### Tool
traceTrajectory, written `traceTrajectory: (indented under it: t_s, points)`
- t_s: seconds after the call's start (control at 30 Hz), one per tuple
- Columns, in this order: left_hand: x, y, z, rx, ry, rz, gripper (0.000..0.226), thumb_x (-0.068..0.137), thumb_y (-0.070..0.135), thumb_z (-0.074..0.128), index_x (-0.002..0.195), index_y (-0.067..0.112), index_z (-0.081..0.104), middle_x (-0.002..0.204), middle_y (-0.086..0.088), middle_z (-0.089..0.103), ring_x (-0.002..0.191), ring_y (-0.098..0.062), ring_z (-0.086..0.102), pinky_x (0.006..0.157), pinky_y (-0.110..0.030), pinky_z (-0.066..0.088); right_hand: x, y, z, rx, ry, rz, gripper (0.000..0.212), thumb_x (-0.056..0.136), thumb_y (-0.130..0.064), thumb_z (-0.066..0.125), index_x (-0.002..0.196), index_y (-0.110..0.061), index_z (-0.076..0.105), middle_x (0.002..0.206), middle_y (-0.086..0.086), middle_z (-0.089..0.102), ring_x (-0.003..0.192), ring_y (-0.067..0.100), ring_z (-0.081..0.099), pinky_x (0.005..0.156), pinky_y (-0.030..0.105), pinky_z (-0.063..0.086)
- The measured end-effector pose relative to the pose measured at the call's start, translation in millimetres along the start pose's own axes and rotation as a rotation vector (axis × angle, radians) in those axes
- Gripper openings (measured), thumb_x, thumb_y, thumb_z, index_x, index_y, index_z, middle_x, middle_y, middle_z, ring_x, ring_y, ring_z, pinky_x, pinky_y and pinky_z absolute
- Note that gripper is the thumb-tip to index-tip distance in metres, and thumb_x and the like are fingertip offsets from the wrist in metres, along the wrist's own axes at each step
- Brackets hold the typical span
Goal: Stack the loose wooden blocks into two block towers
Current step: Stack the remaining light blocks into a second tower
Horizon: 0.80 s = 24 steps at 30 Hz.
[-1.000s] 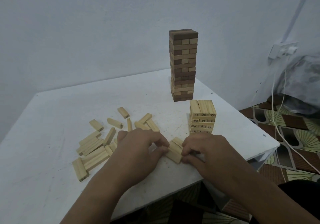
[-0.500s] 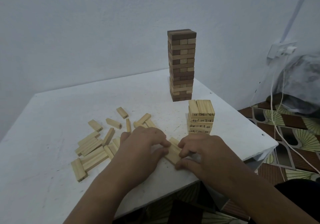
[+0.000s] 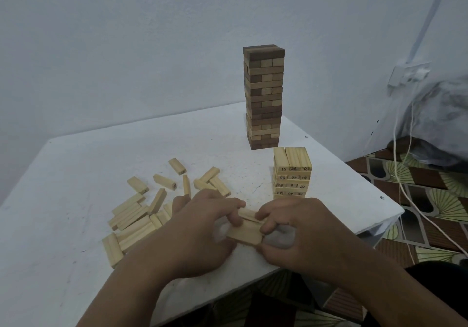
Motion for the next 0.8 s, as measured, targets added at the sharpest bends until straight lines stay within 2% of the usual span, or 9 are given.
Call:
traceTrajectory:
  t_s: [0.13, 0.2, 0.37, 0.43, 0.53, 0.6, 0.67, 0.73, 0.8]
  points:
    - [0, 4, -4, 0.029, -0.004, -0.001, 0.02, 0.085, 0.039, 0.066, 0.078, 0.044, 0.048, 0.118, 0.041, 0.045, 0.123, 0.004, 0.033, 0.109, -0.04, 0.019, -1, 3, -1, -0.007, -0.003, 0.046, 0.026, 0.065, -0.048, 0.068, 0.073, -0.024, 0.072, 0.094, -0.014, 0.067, 0.088, 0.003, 0.06, 0.074, 0.033, 0.053]
    - [-1, 3, -5, 0.016, 0.001, 0.007, 0.021, 0.084, 0.039, 0.068, 0.078, 0.044, 0.049, 0.119, 0.04, 0.047, 0.123, 0.003, 0.035, 0.108, -0.04, 0.021, 0, 5, -1, -0.013, 0.001, 0.06, 0.028, 0.064, -0.05, 0.066, 0.072, -0.024, 0.07, 0.09, -0.013, 0.067, 0.086, 0.004, 0.06, 0.074, 0.032, 0.052]
    - [-1, 5, -7, -0.014, 0.02, 0.036, 0.016, 0.077, 0.047, 0.068, 0.083, 0.041, 0.054, 0.118, 0.04, 0.052, 0.118, 0.002, 0.041, 0.105, -0.04, 0.026, -1, 9, 1, -0.012, 0.019, 0.092, 0.024, 0.062, -0.045, 0.068, 0.078, -0.028, 0.063, 0.08, -0.017, 0.061, 0.08, 0.004, 0.056, 0.069, 0.031, 0.05]
    - [-2, 7, -13, -0.075, 0.077, 0.056, 0.026, 0.069, 0.054, 0.063, 0.091, 0.042, 0.054, 0.117, 0.037, 0.056, 0.115, 0.0, 0.047, 0.102, -0.043, 0.034, -3, 10, -7, 0.031, 0.07, 0.14, 0.031, 0.061, -0.041, 0.071, 0.085, -0.031, 0.057, 0.082, -0.016, 0.059, 0.079, 0.006, 0.055, 0.065, 0.026, 0.05]
    - [-4, 10, -28, -0.201, 0.221, 0.065, 0.032, 0.073, 0.049, 0.07, 0.1, 0.045, 0.052, 0.12, 0.032, 0.057, 0.114, -0.003, 0.052, 0.094, -0.041, 0.045, -6, 7, -29, 0.116, 0.214, 0.147, 0.041, 0.062, -0.035, 0.074, 0.095, -0.036, 0.049, 0.086, -0.012, 0.058, 0.078, 0.009, 0.055, 0.059, 0.019, 0.046]
    - [-4, 15, -37, -0.294, 0.314, 0.06, 0.036, 0.078, 0.043, 0.071, 0.105, 0.049, 0.047, 0.122, 0.032, 0.056, 0.115, -0.001, 0.052, 0.09, -0.029, 0.045, -7, 3, -44, 0.163, 0.32, 0.124, 0.047, 0.064, -0.03, 0.075, 0.099, -0.039, 0.046, 0.095, -0.01, 0.061, 0.083, 0.01, 0.058, 0.062, 0.015, 0.044]
    - [-1, 24, -45, -0.355, 0.394, 0.074, 0.041, 0.079, 0.042, 0.069, 0.108, 0.054, 0.043, 0.123, 0.034, 0.053, 0.12, 0.005, 0.048, 0.09, -0.017, 0.04, -8, 1, -57, 0.212, 0.409, 0.09, 0.051, 0.067, -0.022, 0.075, 0.104, -0.036, 0.044, 0.109, -0.008, 0.062, 0.097, 0.008, 0.058, 0.07, 0.007, 0.042]
    - [3, 32, -48, -0.417, 0.453, 0.088, 0.045, 0.082, 0.038, 0.07, 0.113, 0.054, 0.041, 0.124, 0.035, 0.051, 0.123, 0.01, 0.044, 0.092, -0.015, 0.037, -8, 5, -64, 0.253, 0.451, 0.092, 0.052, 0.071, -0.016, 0.074, 0.108, -0.033, 0.042, 0.12, -0.008, 0.058, 0.111, 0.005, 0.054, 0.078, 0.001, 0.039]
    - [11, 38, -46, -0.477, 0.49, 0.087, 0.049, 0.084, 0.033, 0.071, 0.115, 0.053, 0.039, 0.123, 0.036, 0.052, 0.123, 0.013, 0.043, 0.098, -0.02, 0.038, -7, 16, -68, 0.27, 0.467, 0.127, 0.054, 0.076, -0.012, 0.075, 0.113, -0.033, 0.041, 0.126, -0.011, 0.055, 0.12, 0.003, 0.049, 0.085, 0.0, 0.036]
Point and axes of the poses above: each hand's wrist, its own x-axis towards the middle knuckle, its own z-axis out of the palm, y = z × x, the point moved 10 cm from there along x, towards the middle knuckle
